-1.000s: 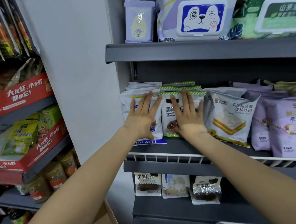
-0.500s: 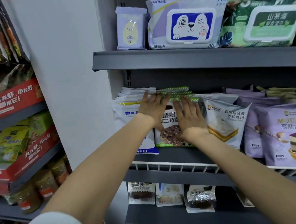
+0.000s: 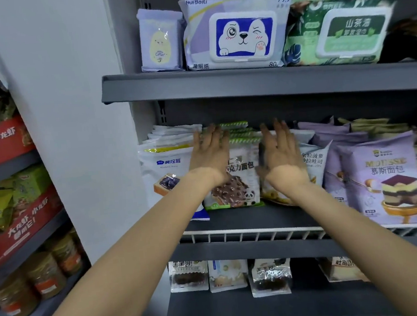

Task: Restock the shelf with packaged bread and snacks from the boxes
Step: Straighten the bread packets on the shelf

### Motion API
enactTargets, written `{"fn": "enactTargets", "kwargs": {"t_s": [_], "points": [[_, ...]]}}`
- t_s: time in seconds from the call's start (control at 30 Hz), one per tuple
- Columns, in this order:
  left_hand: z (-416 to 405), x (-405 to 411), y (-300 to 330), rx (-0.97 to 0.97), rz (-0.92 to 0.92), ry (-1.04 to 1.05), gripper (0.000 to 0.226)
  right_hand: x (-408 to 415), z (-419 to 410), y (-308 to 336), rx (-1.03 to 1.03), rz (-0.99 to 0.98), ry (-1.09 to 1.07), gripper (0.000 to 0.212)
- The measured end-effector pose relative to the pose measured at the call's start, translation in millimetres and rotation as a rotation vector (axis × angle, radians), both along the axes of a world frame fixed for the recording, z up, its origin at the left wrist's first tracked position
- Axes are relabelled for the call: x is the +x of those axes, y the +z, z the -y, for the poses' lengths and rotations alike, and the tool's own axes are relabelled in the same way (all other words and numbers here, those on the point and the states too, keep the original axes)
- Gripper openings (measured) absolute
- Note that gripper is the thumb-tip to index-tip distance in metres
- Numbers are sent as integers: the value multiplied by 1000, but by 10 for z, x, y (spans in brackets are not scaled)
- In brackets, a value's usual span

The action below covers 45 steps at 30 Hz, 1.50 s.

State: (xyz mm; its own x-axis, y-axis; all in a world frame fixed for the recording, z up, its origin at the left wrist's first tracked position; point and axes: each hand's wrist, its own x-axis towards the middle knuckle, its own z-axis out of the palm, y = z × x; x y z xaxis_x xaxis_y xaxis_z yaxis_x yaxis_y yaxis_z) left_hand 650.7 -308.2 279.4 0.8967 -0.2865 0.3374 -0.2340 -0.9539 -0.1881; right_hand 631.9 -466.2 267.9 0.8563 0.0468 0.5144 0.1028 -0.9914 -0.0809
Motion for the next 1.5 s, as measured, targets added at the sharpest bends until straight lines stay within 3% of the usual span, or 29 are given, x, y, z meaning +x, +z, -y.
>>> {"fn": "enactTargets", "kwargs": {"t_s": [0.1,0.2,0.4,0.57,0.7,0.77,0.87,0.93,1.07,1.17,1.33,1.5], "points": [[171,-22,10,-107,-12,-124,102,8,246,35,-33,-87,-180,97],[333,28,-45,-31,-111,-83,122,94,364,33,-164,-247,-244,98],[437,73,-101,69,-73,-2,125,311,508,27,-326,-211,2,68],[464,78,-156,104,-30,21,120,348,618,45,-418,-124,231,65],[473,93,-210,111,-7,13,120,388,561,-242,-409,210,113,57],[458,96,-240,118,-1,13,124,273,500,-311,-334,111,32,72],[443,96,-235,107,-14,14,128,220,554,-453,-264,-123,60,117],[460,70,-189,84,-57,3,128,202,622,-421,-287,-181,107,127],[606,95,25,-210,-38,-117,91,286,636,-397,-256,-171,119,123],[751,271,194,-211,-3,-189,61,335,626,-390,-222,-111,121,117],[870,574,219,-71,-212,-140,49,417,637,-391,-211,-117,86,125],[1018,723,273,-200,-155,-100,42,420,672,-386,-182,-203,126,122]]}}
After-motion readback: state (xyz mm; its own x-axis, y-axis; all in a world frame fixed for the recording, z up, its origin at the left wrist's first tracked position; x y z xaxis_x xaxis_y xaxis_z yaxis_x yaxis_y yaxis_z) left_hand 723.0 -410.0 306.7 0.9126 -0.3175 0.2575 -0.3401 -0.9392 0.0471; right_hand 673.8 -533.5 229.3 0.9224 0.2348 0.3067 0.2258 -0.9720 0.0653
